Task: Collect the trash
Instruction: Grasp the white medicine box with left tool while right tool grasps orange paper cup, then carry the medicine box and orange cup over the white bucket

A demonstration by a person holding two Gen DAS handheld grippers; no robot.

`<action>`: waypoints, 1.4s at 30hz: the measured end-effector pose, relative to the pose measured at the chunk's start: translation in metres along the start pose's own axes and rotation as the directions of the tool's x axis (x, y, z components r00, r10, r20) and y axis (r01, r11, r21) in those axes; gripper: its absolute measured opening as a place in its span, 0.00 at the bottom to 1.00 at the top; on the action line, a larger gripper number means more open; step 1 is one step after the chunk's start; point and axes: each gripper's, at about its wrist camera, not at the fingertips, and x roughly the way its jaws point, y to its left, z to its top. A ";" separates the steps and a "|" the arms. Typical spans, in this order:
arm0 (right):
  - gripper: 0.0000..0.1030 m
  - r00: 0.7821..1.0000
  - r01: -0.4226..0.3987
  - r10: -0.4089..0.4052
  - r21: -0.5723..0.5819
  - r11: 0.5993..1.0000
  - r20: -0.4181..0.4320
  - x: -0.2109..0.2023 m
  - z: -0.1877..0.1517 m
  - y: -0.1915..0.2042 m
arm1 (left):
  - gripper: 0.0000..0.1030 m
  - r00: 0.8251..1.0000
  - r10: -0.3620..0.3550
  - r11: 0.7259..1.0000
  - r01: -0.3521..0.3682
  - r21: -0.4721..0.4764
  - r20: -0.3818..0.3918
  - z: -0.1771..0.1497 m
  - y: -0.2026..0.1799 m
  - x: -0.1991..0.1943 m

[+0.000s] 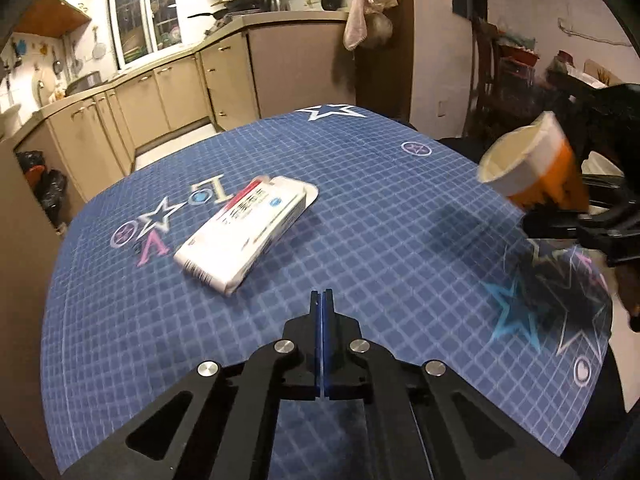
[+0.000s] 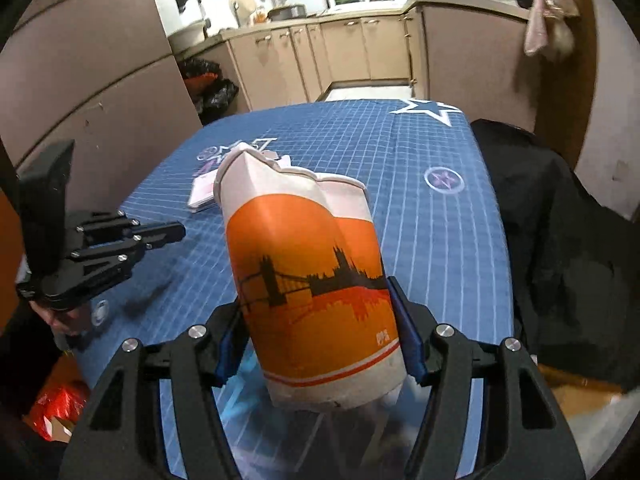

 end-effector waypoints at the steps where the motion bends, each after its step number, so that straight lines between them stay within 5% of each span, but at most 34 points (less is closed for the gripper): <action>1: 0.58 1.000 -0.016 0.016 0.016 1.000 0.003 -0.006 -0.006 0.001 | 0.02 1.000 0.007 1.000 -0.008 0.024 0.017 -0.002 -0.001 -0.005; 3: 0.58 1.000 -0.023 0.023 0.034 0.999 0.012 -0.016 -0.013 0.004 | 0.12 0.996 0.041 0.995 -0.048 0.087 0.075 0.006 0.003 -0.010; 4: 0.58 0.999 -0.030 0.029 0.040 0.999 0.021 -0.022 -0.017 0.006 | 0.52 0.997 0.022 0.992 -0.031 0.123 0.075 0.013 0.009 -0.009; 6: 0.58 0.998 -0.041 0.039 0.050 0.998 0.044 -0.031 -0.023 0.009 | 0.95 0.994 0.033 0.987 -0.048 0.154 0.102 0.030 0.021 -0.004; 13: 0.58 0.996 -0.061 0.054 0.082 0.995 0.077 -0.039 -0.022 -0.004 | 0.95 0.992 -0.122 0.972 0.118 0.205 0.008 0.076 0.066 0.051; 21: 0.58 0.995 -0.073 0.066 0.108 0.992 0.070 -0.028 -0.018 -0.012 | 0.95 0.971 -0.198 0.946 0.225 0.234 -0.135 0.071 0.080 0.103; 23: 0.58 0.996 -0.064 0.057 0.108 0.992 0.069 -0.027 -0.018 -0.011 | 0.85 0.961 -0.219 0.937 0.256 0.239 -0.170 0.065 0.077 0.109; 24: 0.58 0.996 -0.058 0.050 0.110 0.992 0.073 -0.026 -0.018 -0.010 | 0.65 0.960 -0.234 0.936 0.265 0.231 -0.154 0.064 0.078 0.106; 32: 0.58 0.993 -0.019 0.005 0.116 0.993 0.116 -0.040 -0.020 -0.008 | 0.65 0.998 -0.064 0.985 0.062 0.161 0.007 0.048 0.036 0.052; 42: 0.58 0.967 0.113 -0.142 0.145 0.983 0.211 -0.107 -0.040 -0.020 | 0.65 0.987 0.058 0.993 -0.072 0.089 0.150 0.061 -0.108 -0.034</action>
